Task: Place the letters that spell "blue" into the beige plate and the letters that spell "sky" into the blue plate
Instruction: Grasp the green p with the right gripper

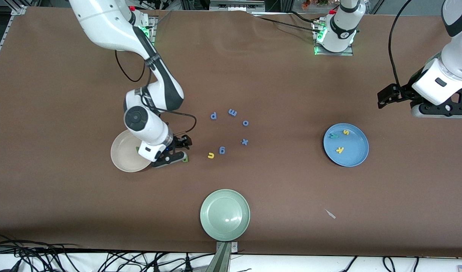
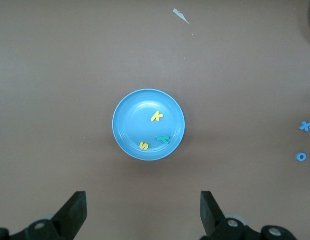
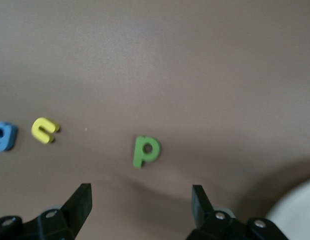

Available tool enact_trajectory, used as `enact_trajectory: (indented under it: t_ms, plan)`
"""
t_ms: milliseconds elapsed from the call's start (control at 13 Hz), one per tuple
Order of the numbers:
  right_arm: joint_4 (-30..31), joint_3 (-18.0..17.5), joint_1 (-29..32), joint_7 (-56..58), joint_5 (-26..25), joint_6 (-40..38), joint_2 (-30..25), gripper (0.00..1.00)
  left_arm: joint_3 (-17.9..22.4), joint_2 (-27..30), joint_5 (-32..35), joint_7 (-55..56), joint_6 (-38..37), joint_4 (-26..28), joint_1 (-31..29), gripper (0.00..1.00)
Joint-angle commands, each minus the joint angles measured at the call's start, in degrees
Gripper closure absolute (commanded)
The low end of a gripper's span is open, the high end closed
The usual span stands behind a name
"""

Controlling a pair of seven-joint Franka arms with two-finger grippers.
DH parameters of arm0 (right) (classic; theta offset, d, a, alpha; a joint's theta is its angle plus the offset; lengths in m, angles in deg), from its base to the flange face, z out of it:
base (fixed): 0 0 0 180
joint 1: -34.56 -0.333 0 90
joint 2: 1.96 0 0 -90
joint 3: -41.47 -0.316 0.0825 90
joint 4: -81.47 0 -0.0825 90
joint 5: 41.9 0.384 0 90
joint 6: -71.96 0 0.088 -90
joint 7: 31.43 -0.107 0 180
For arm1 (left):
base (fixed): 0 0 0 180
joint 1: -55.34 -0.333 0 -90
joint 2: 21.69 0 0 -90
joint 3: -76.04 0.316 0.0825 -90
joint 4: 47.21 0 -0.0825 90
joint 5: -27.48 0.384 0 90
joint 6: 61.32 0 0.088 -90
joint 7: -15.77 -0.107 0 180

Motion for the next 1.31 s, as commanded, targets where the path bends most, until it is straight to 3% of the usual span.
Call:
enact_trajectory:
  t_ms: [0, 231, 463, 694, 848, 1079, 1233]
  plan:
    - [-2.3, 0.8, -0.8, -0.4, 0.8, 2.0, 3.4, 0.12, -0.2, 1.2, -1.1, 0.0, -0.5, 0.7, -0.3, 0.0]
    - [-2.3, 1.0, -1.8, -0.5, 0.8, 5.6, 5.5, 0.18, -0.2, 1.2, -1.1, 0.2, -0.5, 0.6, -0.3, 0.0]
    - [-2.5, 1.7, -2.7, -0.4, 1.0, 5.9, 6.1, 0.37, -0.2, 1.2, -1.1, 0.2, -0.5, 0.6, -0.3, 0.0]
    - [-3.0, 2.0, -2.9, -0.5, 1.1, 6.0, 6.8, 0.45, -0.2, 1.2, -1.1, 0.0, -0.5, 0.6, -0.3, 0.0]
    - [-3.0, 2.0, -3.1, -0.6, 1.1, 6.4, 7.2, 0.58, -0.3, 1.2, -1.1, -0.1, -0.5, 0.6, -0.2, 0.0]
    - [-3.0, 2.6, -3.1, 0.2, 1.0, 6.0, 6.7, 0.89, -0.4, 1.2, -1.0, -0.2, -0.5, 0.5, -0.1, 0.0]
    - [-2.8, 3.6, -3.1, 0.8, 0.6, 5.3, 5.4, 0.95, -0.4, 1.2, -1.0, -0.2, -0.5, 0.5, -0.1, 0.0]
